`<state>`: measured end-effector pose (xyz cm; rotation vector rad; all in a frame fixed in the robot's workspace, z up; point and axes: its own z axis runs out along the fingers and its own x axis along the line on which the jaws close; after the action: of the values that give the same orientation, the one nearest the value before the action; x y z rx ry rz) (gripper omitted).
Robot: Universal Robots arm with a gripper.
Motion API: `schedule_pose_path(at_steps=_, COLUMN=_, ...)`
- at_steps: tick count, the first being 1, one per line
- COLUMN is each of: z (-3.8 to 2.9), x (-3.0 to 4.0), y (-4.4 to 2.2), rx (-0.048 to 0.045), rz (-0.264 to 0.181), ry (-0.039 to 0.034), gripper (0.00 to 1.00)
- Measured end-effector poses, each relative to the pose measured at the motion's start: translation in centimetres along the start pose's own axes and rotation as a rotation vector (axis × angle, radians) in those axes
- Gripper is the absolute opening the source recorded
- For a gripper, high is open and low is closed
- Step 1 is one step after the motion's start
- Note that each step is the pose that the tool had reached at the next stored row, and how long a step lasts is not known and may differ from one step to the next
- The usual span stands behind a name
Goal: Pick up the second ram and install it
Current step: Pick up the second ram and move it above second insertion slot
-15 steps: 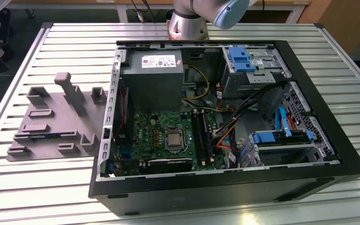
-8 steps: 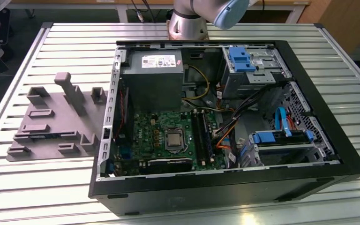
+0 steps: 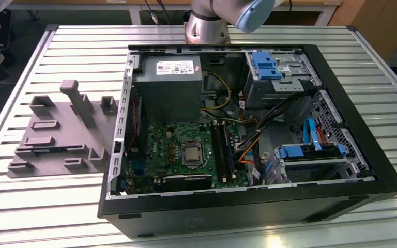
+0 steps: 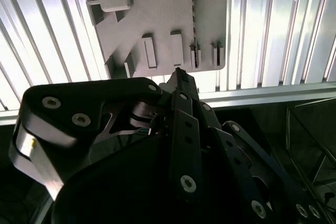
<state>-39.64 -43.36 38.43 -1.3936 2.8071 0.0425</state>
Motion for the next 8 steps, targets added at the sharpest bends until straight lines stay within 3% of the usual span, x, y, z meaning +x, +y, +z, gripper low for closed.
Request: schedule_pose_path(at_steps=8, z=0.00, x=0.01, y=0.01, rx=-0.0007, rz=-0.034, ry=0.0007, gripper=0.11)
